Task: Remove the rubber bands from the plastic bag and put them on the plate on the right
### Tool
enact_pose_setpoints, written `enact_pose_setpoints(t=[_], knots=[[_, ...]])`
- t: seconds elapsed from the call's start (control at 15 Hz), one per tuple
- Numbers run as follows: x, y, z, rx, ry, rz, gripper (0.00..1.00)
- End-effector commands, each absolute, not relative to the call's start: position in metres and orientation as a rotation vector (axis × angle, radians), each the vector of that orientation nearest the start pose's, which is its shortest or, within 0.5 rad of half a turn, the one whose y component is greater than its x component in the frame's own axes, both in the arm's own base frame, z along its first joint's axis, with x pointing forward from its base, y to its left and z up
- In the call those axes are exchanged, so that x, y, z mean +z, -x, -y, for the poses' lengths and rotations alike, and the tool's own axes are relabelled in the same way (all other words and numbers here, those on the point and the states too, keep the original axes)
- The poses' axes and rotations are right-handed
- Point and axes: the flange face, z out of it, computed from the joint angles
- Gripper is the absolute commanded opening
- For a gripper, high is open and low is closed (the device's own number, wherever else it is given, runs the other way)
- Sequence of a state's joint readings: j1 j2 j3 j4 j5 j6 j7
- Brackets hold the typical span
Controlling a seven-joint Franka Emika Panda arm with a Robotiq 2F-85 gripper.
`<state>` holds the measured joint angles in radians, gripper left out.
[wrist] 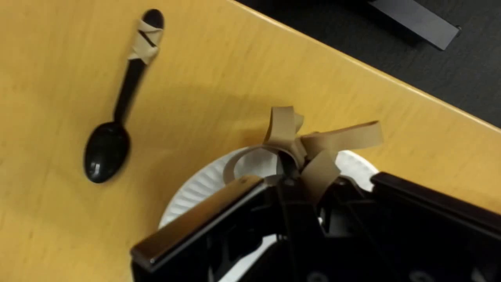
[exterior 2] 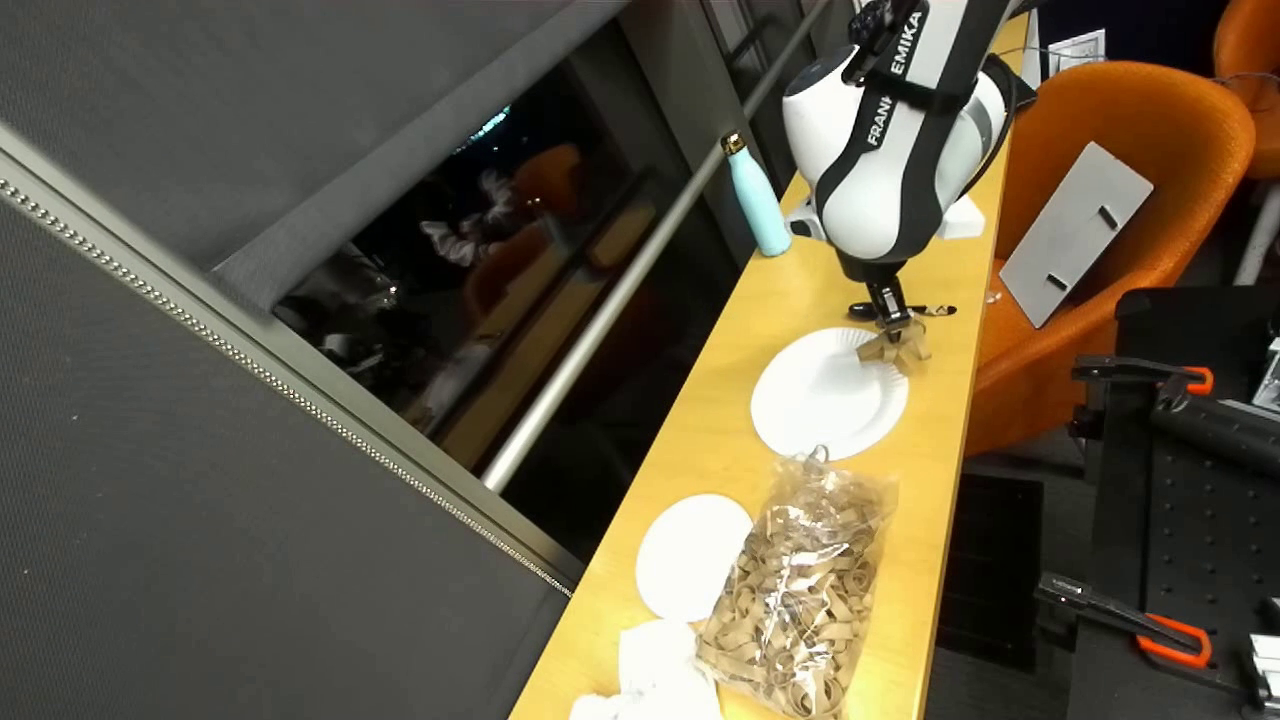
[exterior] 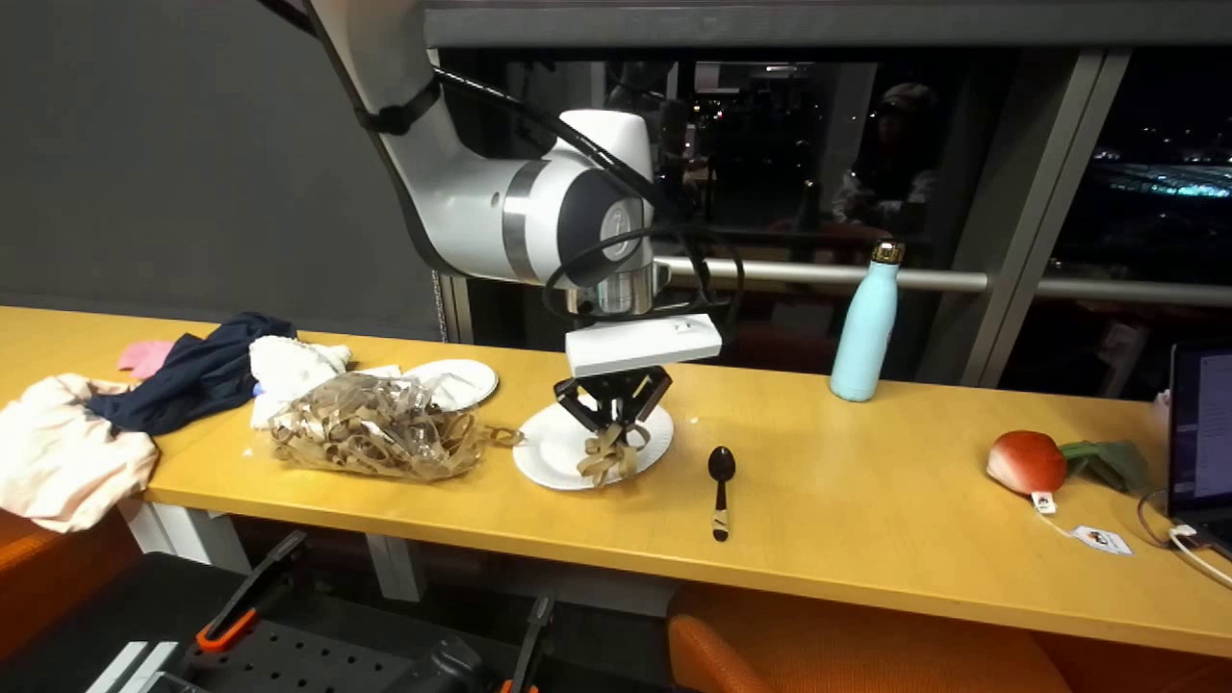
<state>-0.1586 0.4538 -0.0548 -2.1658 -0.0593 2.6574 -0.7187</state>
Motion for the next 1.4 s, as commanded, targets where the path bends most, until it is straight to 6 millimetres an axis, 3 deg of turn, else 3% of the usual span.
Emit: enact_pose_setpoints(t=[0.0,0.33,0.6,0.87,1.13,1.2,1.33], knots=[[0.189,-0.583,0.139,-0.021,3.169,0.866,0.03],[0.188,-0.619,0.129,-0.059,3.205,0.901,0.03],[0.177,-0.641,0.104,-0.087,3.181,0.949,0.03],[0.149,-0.644,0.082,-0.071,3.136,0.989,0.03],[0.131,-0.639,0.076,-0.033,3.118,0.994,0.03],[0.131,-0.637,0.075,-0.027,3.117,0.990,0.30],[0.134,-0.636,0.073,-0.027,3.120,0.989,0.41]])
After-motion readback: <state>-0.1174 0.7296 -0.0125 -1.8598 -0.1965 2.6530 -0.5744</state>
